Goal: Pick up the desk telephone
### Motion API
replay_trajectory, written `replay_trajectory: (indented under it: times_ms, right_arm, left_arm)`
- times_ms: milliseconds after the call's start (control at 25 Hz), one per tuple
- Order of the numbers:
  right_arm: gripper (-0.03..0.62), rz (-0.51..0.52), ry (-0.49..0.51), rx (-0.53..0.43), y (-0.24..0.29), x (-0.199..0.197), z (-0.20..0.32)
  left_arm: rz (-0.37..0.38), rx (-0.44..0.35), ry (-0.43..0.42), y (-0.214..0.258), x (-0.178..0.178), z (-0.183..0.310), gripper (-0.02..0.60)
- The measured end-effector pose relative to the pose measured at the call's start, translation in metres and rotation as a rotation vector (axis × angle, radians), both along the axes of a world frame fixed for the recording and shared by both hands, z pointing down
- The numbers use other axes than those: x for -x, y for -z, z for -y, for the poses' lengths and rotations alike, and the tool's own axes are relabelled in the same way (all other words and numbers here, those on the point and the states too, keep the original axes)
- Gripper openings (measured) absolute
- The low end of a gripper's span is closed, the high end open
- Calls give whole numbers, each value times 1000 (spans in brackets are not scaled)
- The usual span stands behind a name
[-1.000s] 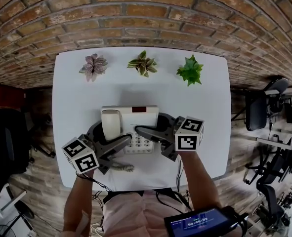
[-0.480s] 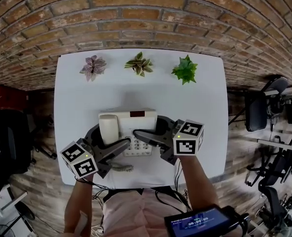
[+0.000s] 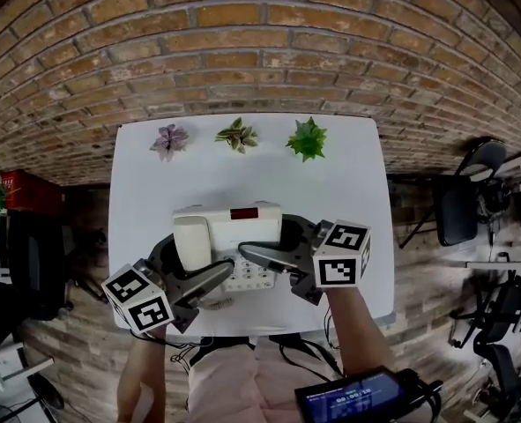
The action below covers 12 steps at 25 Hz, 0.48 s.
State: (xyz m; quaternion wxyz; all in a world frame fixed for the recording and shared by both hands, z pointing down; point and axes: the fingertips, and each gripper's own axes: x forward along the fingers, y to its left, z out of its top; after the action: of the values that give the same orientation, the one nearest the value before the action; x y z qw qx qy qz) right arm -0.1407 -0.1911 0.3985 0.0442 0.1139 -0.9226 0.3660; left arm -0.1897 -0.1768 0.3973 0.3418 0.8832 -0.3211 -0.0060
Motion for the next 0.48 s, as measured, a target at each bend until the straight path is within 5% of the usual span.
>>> replay_trajectory:
  times_ms: [480]
  right_arm:
    - [256,11,11,-125,95,-38,-34]
  left_arm:
    - [-11,-102,22,91,-38,-35,453]
